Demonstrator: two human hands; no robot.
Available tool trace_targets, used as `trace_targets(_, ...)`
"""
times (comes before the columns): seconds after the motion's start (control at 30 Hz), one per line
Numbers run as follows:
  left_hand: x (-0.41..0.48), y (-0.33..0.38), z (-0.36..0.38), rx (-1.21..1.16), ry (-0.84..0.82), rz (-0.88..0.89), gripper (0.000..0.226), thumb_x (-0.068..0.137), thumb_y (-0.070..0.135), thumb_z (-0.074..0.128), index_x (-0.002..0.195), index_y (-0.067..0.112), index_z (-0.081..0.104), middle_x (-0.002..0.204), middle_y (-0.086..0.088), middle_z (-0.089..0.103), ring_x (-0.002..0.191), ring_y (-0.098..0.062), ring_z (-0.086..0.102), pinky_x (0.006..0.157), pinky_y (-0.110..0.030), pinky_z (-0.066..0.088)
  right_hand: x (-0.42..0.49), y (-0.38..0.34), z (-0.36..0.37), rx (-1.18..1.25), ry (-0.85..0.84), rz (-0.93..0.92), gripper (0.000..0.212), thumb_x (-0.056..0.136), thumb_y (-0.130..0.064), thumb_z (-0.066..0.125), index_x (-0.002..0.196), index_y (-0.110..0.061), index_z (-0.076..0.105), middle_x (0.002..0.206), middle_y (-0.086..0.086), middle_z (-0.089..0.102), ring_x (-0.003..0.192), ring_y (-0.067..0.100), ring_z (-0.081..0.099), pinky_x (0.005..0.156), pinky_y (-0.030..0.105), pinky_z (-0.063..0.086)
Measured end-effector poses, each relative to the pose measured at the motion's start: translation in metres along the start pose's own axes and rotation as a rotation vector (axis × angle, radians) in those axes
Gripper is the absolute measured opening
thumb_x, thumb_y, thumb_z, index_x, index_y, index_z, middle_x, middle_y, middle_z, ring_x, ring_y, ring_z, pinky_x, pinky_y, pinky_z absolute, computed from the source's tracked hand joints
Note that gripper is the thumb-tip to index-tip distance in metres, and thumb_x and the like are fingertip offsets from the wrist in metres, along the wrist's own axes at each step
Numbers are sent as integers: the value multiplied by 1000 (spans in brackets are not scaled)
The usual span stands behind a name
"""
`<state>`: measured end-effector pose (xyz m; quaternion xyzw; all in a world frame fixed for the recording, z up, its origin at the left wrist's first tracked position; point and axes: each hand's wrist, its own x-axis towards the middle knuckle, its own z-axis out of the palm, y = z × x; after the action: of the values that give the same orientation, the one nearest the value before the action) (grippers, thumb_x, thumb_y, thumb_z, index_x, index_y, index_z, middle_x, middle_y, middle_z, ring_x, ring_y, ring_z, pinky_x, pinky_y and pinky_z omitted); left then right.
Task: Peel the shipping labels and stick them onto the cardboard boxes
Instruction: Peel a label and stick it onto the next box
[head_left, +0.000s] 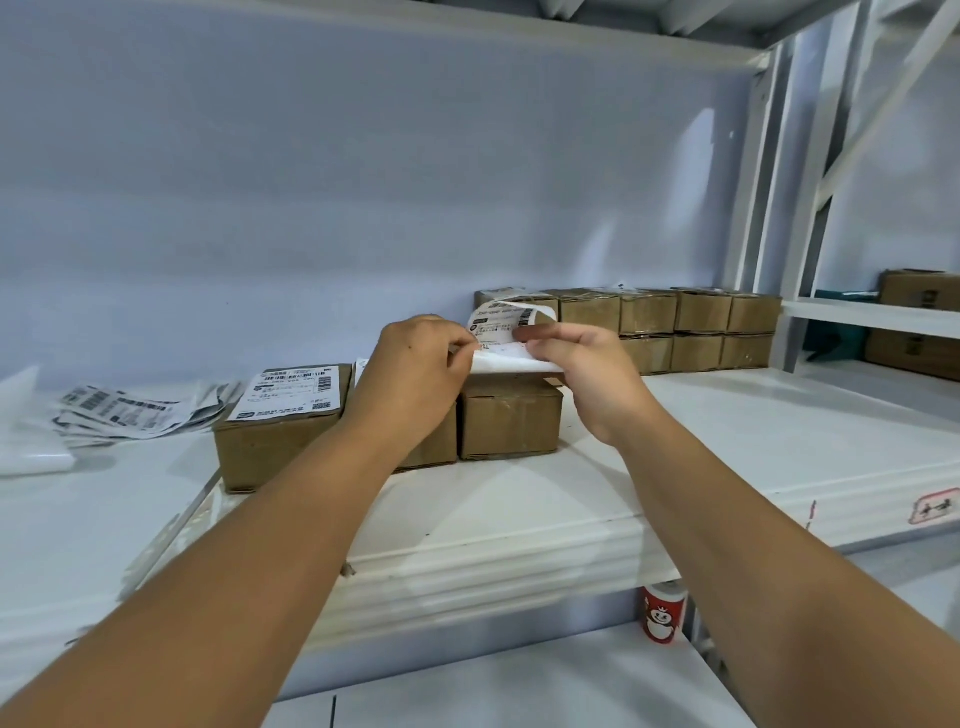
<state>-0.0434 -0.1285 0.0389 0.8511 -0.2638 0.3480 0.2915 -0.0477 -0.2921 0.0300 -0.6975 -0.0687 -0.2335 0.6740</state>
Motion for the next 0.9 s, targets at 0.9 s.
trace_targets(0.9, 1, 1, -9, -2, -292, -138, 22, 94, 17, 51, 101, 15, 71, 108, -3, 66, 95, -21, 57, 75, -29, 41, -6, -1, -1, -384, 3, -70, 30, 81, -16, 72, 110, -22, 70, 95, -4, 62, 79, 5, 57, 61, 5, 40)
